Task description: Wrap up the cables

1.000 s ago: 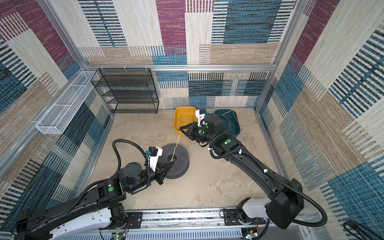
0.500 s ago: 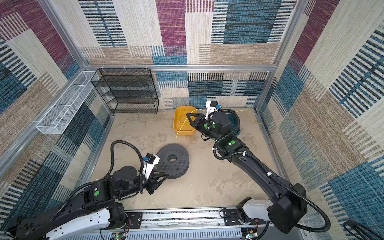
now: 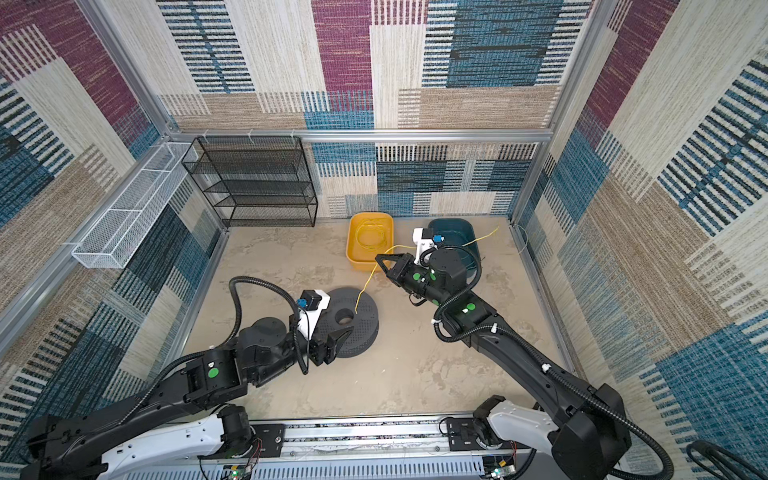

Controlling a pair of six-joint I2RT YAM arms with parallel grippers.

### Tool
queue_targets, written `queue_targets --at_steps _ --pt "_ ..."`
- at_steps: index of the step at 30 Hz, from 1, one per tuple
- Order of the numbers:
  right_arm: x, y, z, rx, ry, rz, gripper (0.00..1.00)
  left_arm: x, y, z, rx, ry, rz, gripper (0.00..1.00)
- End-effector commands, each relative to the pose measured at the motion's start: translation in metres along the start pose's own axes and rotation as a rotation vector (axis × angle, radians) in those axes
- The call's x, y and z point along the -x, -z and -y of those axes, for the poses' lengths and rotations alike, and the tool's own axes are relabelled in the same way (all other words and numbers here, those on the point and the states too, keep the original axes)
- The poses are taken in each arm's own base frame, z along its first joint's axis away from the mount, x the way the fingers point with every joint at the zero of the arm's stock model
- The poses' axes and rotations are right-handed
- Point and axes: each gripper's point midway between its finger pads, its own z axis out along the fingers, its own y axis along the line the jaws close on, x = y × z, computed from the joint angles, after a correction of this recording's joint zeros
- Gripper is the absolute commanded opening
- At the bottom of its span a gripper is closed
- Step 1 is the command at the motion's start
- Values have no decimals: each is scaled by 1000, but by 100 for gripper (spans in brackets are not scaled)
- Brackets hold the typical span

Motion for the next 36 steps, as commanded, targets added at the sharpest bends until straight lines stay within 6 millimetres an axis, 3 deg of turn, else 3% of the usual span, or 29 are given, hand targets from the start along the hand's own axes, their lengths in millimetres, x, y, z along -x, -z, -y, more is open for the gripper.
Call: queue_targets --at_steps 1,4,7,15,22,25,29,33,36 --pt "-6 7 -9 55 -9 -16 0 21 -12 4 -14 -43 45 75" --pt "-9 16 -5 46 -15 -8 0 22 -23 7 -56 -24 27 71" --pt "-10 22 -6 50 -15 -2 0 21 -30 6 -90 1 19 61" --pt "-12 26 -3 59 -23 2 0 13 -35 24 -207 47 -18 60" --pt "-15 33 -4 72 -34 6 0 -10 -46 21 -185 58 -95 36" --pt "-18 34 0 74 -46 3 0 -18 -49 18 -175 74 -96 30" --pt "-18 35 1 70 -45 6 0 -18 -49 17 -165 77 -90 18" --pt "-17 34 1 66 -40 9 0 -20 -50 16 -159 76 -105 0" --pt "-17 33 3 58 -37 11 0 -18 -51 16 -159 114 -95 0"
